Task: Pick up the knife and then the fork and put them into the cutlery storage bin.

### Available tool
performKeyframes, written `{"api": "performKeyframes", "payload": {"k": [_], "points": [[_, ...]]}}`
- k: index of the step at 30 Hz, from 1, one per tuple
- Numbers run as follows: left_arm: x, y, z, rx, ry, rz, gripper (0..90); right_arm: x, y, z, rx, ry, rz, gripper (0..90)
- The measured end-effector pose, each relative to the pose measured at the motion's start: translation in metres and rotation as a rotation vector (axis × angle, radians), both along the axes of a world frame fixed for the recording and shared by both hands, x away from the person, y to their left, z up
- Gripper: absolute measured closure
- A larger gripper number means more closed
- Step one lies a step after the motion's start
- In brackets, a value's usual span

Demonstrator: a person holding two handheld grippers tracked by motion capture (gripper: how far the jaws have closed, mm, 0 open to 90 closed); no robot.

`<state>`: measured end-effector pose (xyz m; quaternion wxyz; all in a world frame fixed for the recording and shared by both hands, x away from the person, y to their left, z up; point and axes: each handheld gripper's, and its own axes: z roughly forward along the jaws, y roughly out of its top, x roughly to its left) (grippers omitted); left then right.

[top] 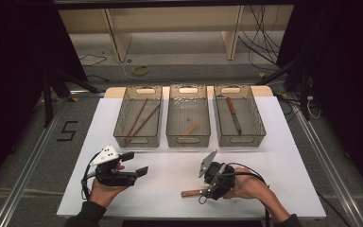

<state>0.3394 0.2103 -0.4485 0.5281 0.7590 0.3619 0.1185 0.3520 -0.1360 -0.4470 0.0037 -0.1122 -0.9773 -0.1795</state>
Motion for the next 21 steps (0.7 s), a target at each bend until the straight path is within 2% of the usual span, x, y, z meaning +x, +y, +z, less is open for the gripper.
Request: {"api": "performKeyframes", "payload": {"k": [2, 9, 18, 21], "points": [[0.0, 0.0, 0.0, 0.001, 0.0, -0.001, 15.8, -0.001, 0.001, -0.002, -0.006, 0.007, -0.012, 52.7], [0.0, 0.0, 0.0, 0.001, 0.001, -0.001, 15.8, 0.001, 0.001, -0.009, -0.051, 0.013, 0.017, 59.2], [0.0, 0.0, 0.0, 0.002, 0.002, -0.001, 15.8, 0.001, 0.001, -0.011, -0.066, 0.024, 0.025, 65.4], [0.0, 0.0, 0.0, 0.002, 0.003, -0.001, 15.8, 0.001, 0.001, -0.012, -0.072, 0.015, 0.027, 67.8]]}}
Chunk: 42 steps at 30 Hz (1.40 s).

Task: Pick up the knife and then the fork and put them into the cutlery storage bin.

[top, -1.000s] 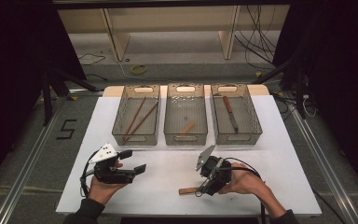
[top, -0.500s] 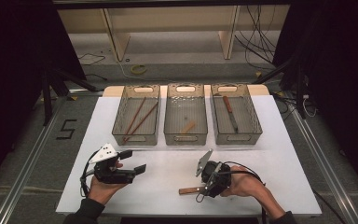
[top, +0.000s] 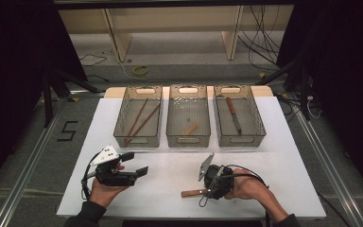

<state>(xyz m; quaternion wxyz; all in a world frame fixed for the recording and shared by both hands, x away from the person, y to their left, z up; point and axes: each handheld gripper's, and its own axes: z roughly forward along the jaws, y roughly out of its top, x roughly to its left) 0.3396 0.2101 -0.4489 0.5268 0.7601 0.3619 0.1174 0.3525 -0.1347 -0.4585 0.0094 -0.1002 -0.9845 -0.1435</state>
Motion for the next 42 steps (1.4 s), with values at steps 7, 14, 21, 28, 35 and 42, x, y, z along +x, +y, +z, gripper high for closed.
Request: {"api": "performKeyframes", "payload": {"k": [7, 14, 21, 28, 35, 42], "points": [[0.0, 0.0, 0.0001, 0.001, 0.001, 0.0, 15.8, 0.0001, -0.0004, -0.0005, 0.001, -0.013, 0.014, 69.6], [0.0, 0.0, 0.0, 0.001, 0.0, 0.0, 15.8, -0.0007, -0.0002, -0.0004, 0.0, -0.013, 0.019, 70.5], [0.0, -0.0001, 0.0, 0.001, 0.001, -0.001, 15.8, -0.0022, 0.0, -0.0001, -0.009, -0.014, 0.025, 76.7], [0.0, 0.0, 0.0, 0.002, 0.001, -0.001, 15.8, -0.0021, -0.0001, -0.0002, -0.007, -0.016, 0.042, 77.5], [0.0, 0.0001, 0.0, 0.002, 0.002, -0.001, 15.8, -0.0021, -0.0009, 0.0021, 0.002, -0.016, 0.032, 77.8], [-0.0001, 0.0003, 0.0001, 0.0, 0.0, 0.0, 15.8, 0.0006, -0.005, 0.0068, 0.02, -0.029, 0.005, 77.9]]}}
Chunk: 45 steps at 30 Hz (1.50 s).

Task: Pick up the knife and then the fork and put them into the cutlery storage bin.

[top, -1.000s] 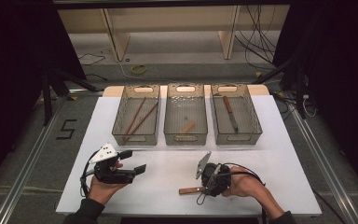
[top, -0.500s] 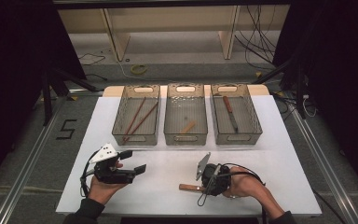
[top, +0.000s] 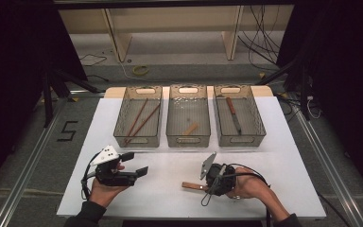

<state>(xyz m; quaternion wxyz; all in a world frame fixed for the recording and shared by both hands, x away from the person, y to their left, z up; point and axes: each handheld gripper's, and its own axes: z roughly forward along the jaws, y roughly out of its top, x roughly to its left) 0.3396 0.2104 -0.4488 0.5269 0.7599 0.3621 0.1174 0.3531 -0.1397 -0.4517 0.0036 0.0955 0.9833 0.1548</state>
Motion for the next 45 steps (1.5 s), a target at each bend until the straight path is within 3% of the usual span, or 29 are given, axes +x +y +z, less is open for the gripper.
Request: {"api": "performKeyframes", "payload": {"k": [6, 14, 35, 45], "points": [[0.0, 0.0, 0.0, -0.004, -0.002, 0.002, 15.8, 0.005, -0.007, 0.007, 0.073, -0.039, -0.049, 77.9], [0.0, 0.0, 0.0, -0.008, -0.002, 0.003, 15.8, 0.016, -0.025, 0.025, 0.185, -0.083, -0.182, 77.9], [0.0, 0.001, -0.001, -0.011, -0.002, 0.007, 15.8, 0.046, -0.063, 0.057, 0.369, -0.173, -0.41, 77.9], [-0.001, 0.002, -0.001, -0.016, -0.002, 0.012, 15.8, 0.074, -0.08, 0.081, 0.41, -0.218, -0.524, 77.9]]}}
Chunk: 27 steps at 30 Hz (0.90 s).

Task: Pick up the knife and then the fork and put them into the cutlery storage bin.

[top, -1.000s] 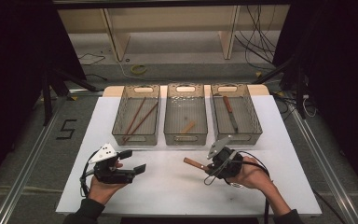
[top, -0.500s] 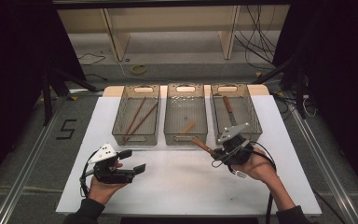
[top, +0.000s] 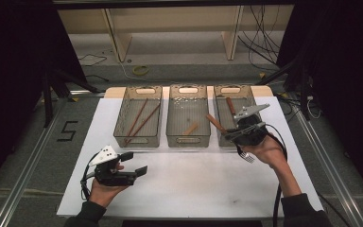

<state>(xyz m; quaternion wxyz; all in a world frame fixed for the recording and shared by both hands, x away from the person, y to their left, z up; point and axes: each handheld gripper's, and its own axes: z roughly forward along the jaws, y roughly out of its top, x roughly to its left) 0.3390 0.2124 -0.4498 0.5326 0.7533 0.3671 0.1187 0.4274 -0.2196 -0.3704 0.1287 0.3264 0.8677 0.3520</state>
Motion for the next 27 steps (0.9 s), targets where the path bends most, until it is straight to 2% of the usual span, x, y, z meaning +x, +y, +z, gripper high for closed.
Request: {"api": "performKeyframes", "payload": {"k": [4, 10, 17, 27], "points": [[0.0, 0.0, 0.0, 0.0, 0.001, 0.0, 15.8, 0.013, -0.01, 0.011, 0.017, -0.012, -0.051, 77.9], [0.0, 0.0, 0.0, 0.0, 0.001, 0.001, 15.8, 0.031, -0.022, 0.022, 0.007, -0.007, -0.119, 77.9], [0.0, 0.0, 0.0, -0.004, 0.0, 0.004, 15.8, 0.053, -0.033, 0.025, 0.0, -0.003, -0.183, 77.9], [0.0, 0.001, 0.0, -0.005, 0.0, 0.006, 15.8, 0.081, -0.038, 0.027, -0.013, 0.005, -0.254, 77.8]]}}
